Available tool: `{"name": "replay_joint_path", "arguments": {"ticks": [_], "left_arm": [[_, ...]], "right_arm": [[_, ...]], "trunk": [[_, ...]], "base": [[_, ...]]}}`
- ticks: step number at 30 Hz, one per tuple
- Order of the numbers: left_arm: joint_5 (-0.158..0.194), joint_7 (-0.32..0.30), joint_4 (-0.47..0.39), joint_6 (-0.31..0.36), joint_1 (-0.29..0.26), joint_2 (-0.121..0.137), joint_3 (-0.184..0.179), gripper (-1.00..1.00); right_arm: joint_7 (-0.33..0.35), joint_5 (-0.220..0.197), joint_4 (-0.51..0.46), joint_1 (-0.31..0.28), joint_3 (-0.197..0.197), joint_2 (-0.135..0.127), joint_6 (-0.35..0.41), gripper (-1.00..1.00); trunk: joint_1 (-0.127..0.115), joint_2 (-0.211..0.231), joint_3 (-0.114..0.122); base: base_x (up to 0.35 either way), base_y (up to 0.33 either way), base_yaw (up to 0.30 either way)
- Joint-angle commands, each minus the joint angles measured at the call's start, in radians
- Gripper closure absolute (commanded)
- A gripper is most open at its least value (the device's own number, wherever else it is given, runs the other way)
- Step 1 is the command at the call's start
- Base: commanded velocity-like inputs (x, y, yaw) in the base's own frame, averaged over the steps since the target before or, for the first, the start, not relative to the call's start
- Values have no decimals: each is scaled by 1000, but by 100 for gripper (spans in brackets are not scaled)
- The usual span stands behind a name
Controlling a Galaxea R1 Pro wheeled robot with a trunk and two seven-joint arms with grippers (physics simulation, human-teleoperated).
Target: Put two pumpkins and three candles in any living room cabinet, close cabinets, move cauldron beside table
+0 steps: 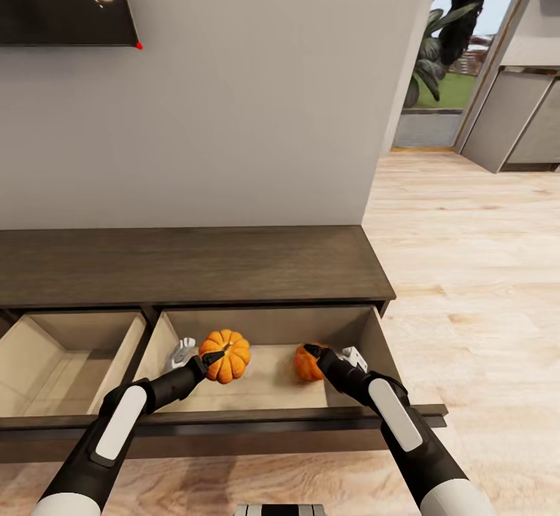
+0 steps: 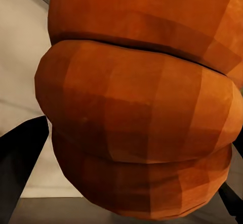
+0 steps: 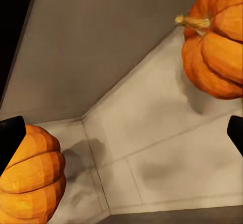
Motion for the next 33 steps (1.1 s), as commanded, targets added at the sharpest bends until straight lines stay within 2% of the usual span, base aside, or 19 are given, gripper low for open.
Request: {"name": "replay_joint_path", "arguments": {"ticks": [1, 15, 18, 28, 33], "left_arm": [[0, -4, 0, 6, 0, -1, 2, -100], [0, -5, 0, 6, 0, 0, 4, -100], [1, -6, 0, 6, -1, 0, 4, -100], [1, -9, 0, 7, -1, 0, 6, -100], [1, -10, 0, 7, 0, 0, 4, -100]], "right_arm": [[-10, -11, -2, 0, 1, 0, 2, -100], [-9, -11, -2, 0, 1, 0, 2, -100], [-9, -11, -2, 0, 1, 0, 2, -100], [-9, -11, -2, 0, 1, 0, 2, -100], [-9, -11, -3, 0, 1, -1, 2, -100]], "trunk": [[0, 0, -1], [0, 0, -1], [-2, 0, 11], [-2, 0, 11], [-4, 2, 30]], "base": [[0, 0, 0], [0, 0, 0], [0, 0, 0], [0, 0, 0], [0, 0, 0]]}}
